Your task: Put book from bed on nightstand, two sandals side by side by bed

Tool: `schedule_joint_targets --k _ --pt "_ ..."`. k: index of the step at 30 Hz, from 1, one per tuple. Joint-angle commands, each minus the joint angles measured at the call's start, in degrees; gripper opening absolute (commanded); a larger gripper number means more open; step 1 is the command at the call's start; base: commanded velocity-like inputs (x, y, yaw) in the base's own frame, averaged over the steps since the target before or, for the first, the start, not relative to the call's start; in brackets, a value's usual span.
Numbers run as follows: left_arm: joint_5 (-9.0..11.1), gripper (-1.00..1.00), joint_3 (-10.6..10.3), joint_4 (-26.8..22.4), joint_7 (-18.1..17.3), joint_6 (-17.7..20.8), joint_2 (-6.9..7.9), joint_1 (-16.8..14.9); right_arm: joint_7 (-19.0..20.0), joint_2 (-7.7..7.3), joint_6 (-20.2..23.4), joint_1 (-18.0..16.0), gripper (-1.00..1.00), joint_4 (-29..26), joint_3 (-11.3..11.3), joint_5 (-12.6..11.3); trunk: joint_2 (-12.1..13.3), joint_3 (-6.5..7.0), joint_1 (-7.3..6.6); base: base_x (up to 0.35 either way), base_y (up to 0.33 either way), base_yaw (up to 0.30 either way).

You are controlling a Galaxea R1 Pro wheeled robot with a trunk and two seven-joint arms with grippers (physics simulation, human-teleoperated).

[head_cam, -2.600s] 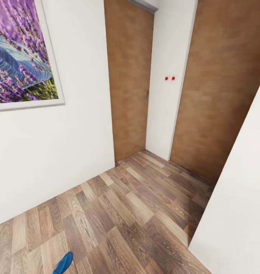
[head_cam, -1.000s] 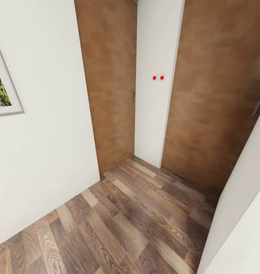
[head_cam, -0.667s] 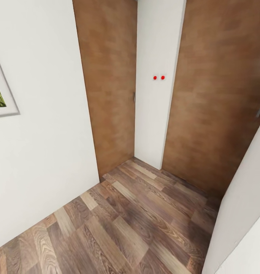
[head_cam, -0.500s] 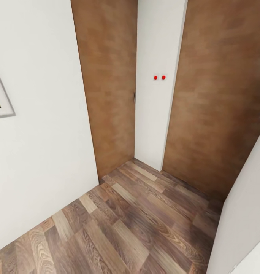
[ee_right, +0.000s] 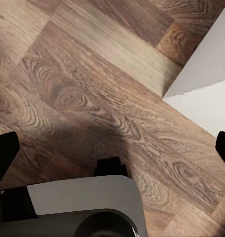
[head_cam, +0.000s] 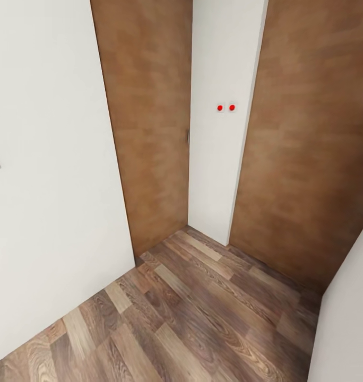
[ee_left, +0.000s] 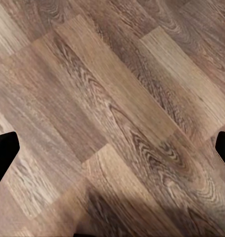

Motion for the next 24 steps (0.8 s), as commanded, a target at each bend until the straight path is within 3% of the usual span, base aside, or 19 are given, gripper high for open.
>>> schedule_joint_targets --k 1,24 --pt "0.55 1.0 -0.11 0.03 0.02 -0.16 0.02 -0.03 0.13 0.02 -0.19 -0.03 1.0 0.04 -0.2 -0.01 -0.02 -0.05 0.03 0.322 0.0 0.0" --pt "0.55 1.0 -0.11 0.03 0.02 -0.16 0.02 0.0 0.12 0.2 -0.19 -0.03 1.0 0.04 -0.2 -0.03 -0.02 -0.05 0.03 0.323 0.0 0.0"
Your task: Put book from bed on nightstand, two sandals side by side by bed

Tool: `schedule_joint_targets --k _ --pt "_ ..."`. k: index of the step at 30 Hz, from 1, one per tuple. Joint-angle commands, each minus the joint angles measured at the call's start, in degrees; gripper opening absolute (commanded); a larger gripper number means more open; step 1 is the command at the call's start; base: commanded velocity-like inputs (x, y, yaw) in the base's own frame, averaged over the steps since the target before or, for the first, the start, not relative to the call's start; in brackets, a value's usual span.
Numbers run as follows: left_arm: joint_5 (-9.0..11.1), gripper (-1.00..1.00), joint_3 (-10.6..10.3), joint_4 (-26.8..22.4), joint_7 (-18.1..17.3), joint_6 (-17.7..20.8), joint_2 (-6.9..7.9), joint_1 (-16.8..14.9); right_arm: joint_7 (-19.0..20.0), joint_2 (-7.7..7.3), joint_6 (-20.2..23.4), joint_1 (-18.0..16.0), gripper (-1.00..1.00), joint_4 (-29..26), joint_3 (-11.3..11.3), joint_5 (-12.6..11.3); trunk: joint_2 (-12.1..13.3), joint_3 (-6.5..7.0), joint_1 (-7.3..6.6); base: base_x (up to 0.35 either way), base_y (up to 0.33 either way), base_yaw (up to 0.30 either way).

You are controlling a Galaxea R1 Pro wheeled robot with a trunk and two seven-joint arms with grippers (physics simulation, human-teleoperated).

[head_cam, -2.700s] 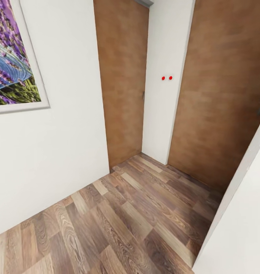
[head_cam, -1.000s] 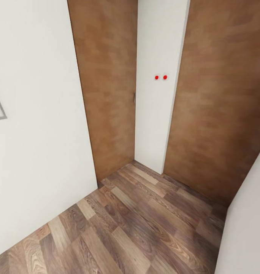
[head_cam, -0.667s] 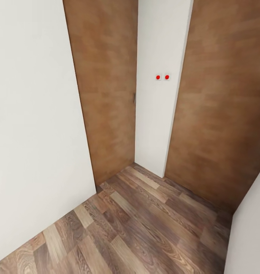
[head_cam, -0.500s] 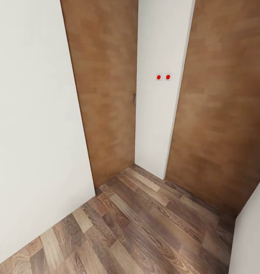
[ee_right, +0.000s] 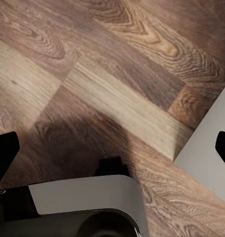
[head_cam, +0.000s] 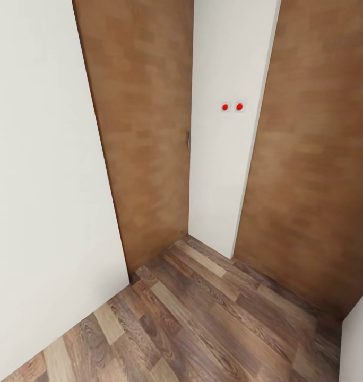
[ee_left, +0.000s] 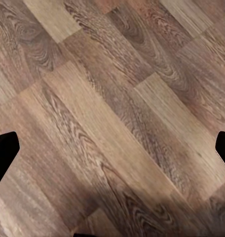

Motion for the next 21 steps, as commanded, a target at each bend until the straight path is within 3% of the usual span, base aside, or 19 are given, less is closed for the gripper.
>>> schedule_joint_targets --k 1,21 --pt "0.55 1.0 -0.11 0.03 0.02 -0.16 0.02 -0.03 0.13 0.02 -0.19 -0.03 1.0 0.04 -0.2 -0.01 -0.02 -0.05 0.03 0.323 0.0 0.0" --pt "0.55 1.0 -0.11 0.03 0.02 -0.16 0.02 -0.05 0.14 -0.02 -0.19 -0.03 1.0 0.04 -0.2 0.01 -0.02 -0.05 0.03 0.323 0.0 0.016"
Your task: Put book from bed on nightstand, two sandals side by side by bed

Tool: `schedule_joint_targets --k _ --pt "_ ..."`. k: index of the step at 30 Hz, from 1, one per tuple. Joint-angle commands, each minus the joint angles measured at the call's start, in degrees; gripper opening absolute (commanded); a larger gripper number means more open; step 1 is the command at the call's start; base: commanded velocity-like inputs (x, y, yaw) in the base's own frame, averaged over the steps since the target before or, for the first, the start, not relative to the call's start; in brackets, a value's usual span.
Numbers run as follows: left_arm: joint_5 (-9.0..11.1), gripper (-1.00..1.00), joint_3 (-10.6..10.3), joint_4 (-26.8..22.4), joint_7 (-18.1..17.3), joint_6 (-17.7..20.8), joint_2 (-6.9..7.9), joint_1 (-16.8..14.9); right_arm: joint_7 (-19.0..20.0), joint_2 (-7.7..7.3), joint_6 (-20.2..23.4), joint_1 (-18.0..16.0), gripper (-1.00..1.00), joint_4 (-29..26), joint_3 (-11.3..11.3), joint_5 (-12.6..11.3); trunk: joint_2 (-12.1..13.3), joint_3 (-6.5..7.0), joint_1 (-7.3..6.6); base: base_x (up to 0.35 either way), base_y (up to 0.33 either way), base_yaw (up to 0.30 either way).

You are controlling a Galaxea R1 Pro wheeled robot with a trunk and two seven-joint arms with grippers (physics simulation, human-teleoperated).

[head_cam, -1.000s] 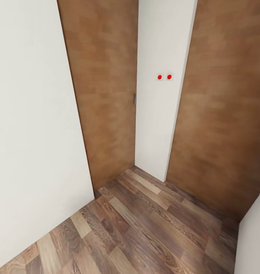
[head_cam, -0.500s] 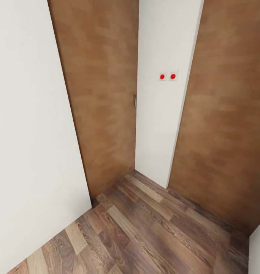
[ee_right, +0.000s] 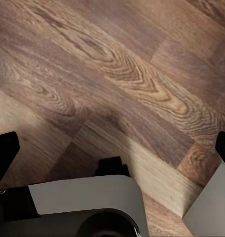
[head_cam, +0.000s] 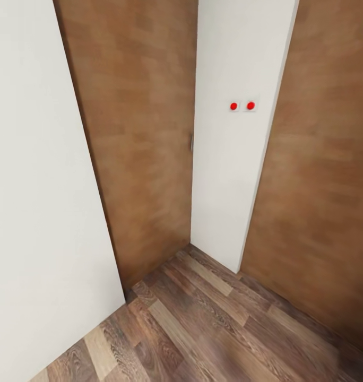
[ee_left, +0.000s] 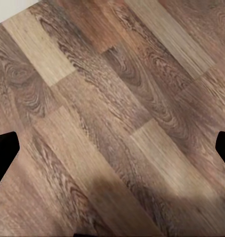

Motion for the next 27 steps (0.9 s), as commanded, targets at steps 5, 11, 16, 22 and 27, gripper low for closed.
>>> schedule_joint_targets --k 5,11,16,22,27 --pt "0.55 1.0 -0.11 0.04 0.02 -0.16 0.02 -0.03 0.13 -0.01 -0.2 -0.03 1.0 0.04 -0.2 -0.01 -0.02 -0.05 0.03 0.323 0.0 0.182" --pt "0.55 1.0 -0.11 0.04 0.02 -0.16 0.02 -0.02 0.13 -0.02 -0.2 -0.03 1.0 0.04 -0.2 -0.01 -0.02 -0.05 0.03 0.323 0.0 0.26" --pt "0.55 1.0 -0.11 0.04 0.02 -0.16 0.02 -0.03 0.1 -0.02 -0.2 -0.03 1.0 0.04 -0.2 -0.01 -0.02 -0.05 0.03 0.323 0.0 0.274" --pt "0.55 1.0 -0.11 0.04 0.02 -0.16 0.02 -0.03 0.12 -0.02 -0.19 -0.03 1.0 0.04 -0.2 -0.02 -0.02 -0.05 0.03 0.319 0.0 0.275" --pt "0.55 1.0 -0.11 0.04 0.02 -0.19 0.02 -0.03 0.11 -0.02 -0.2 -0.03 1.0 0.07 -0.2 -0.08 -0.02 -0.05 0.03 0.268 0.0 0.275"
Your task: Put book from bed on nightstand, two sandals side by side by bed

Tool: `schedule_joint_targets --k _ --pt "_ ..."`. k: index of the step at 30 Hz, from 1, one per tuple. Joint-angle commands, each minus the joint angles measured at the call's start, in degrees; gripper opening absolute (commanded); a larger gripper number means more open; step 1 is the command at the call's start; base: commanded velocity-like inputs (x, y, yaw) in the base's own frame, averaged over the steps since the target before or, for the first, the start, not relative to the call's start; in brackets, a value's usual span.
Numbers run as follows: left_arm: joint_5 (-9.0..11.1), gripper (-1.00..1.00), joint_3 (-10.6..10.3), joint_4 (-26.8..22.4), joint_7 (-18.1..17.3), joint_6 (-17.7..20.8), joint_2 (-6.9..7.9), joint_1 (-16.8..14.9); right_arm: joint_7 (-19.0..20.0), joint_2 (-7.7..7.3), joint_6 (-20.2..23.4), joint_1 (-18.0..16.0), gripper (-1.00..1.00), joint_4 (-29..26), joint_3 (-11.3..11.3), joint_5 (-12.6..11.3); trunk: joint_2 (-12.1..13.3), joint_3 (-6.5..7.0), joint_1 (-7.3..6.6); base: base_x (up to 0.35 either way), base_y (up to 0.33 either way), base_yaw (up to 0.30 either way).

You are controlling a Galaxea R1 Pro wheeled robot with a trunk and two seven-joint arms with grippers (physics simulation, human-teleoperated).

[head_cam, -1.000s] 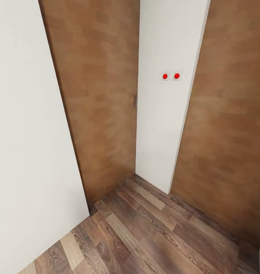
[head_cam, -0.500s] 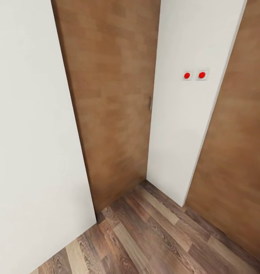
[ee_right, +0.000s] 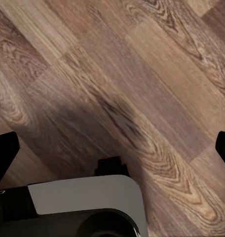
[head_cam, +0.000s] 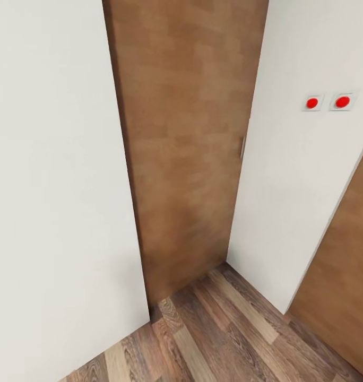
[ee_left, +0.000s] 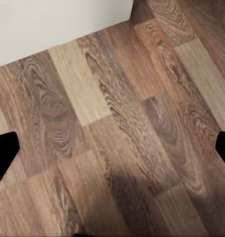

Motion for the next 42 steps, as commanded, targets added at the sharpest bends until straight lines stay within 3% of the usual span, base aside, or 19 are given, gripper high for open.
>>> schedule_joint_targets --k 1,42 --pt "0.55 1.0 -0.12 0.05 0.02 -0.2 0.02 -0.04 0.13 0.02 -0.19 -0.02 1.0 0.04 -0.21 -0.02 -0.02 -0.05 0.02 0.132 0.0 0.275" --pt "0.55 1.0 -0.12 0.06 0.02 -0.22 0.02 -0.04 0.12 0.1 -0.19 -0.02 1.0 -0.01 -0.21 0.06 -0.02 -0.05 0.02 0.007 0.0 0.276"
